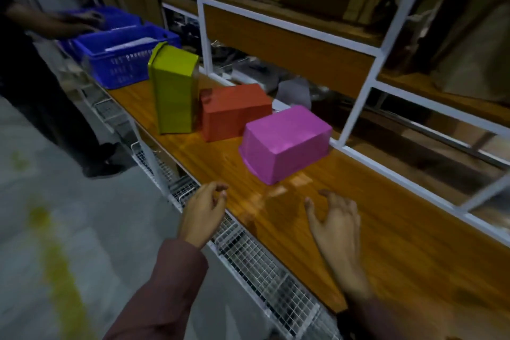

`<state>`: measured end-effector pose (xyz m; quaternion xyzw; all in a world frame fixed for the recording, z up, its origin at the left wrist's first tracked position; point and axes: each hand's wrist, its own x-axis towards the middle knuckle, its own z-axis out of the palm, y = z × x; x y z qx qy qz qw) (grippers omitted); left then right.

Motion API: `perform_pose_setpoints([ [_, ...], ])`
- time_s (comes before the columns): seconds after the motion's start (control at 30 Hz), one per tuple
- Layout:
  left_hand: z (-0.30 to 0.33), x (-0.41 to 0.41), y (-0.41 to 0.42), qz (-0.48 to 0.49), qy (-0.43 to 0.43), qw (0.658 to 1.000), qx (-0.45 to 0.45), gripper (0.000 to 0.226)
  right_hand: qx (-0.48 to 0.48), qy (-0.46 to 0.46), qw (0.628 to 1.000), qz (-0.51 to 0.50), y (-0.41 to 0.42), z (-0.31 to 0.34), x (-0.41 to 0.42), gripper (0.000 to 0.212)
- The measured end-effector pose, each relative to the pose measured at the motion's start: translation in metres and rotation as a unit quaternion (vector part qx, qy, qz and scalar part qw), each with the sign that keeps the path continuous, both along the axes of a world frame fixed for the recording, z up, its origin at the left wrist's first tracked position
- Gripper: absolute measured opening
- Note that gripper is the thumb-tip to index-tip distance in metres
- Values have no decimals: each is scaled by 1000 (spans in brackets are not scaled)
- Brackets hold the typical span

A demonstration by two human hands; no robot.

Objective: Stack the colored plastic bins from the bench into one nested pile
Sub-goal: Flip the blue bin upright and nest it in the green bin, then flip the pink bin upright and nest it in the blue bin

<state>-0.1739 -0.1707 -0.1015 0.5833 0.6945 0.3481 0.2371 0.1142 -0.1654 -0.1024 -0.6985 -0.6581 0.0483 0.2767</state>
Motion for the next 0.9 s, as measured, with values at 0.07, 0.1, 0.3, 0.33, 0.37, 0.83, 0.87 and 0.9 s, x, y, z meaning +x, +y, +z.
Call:
perform_pose_setpoints([
  [0.07,-6,-12,26,10,-7,1000,-11,25,-6,-23,1000,-1,38,-8,-12,45],
  [0.1,-9,-15,41,12,-12,1000,-21,25,-3,-36,999,-4,59,-11,-15,44],
  [0.3,-18,-14,149,-13,-47,997,-64,24,-30,-51,997,-46,221,-16,-13,52],
  [0.33,-21,-12,169,-15,-48,996,-78,27,-36,-42,997,-45,247,-13,-10,53],
  [0.37,-23,-10,187,-14,-53,994,-97,32,-43,-34,998,-44,272,-8,-8,53],
  [0.83,-94,-16,332,-27,-373,907,-194,88,-174,243,934,-196,387,-39,11,108],
  [0.87,-149,-34,342,-41,-377,909,-173,101,-136,285,925,-211,371,-39,6,103],
  [0.9,-180,-46,337,-35,-376,910,-174,114,-90,339,909,-224,349,-31,-2,95],
])
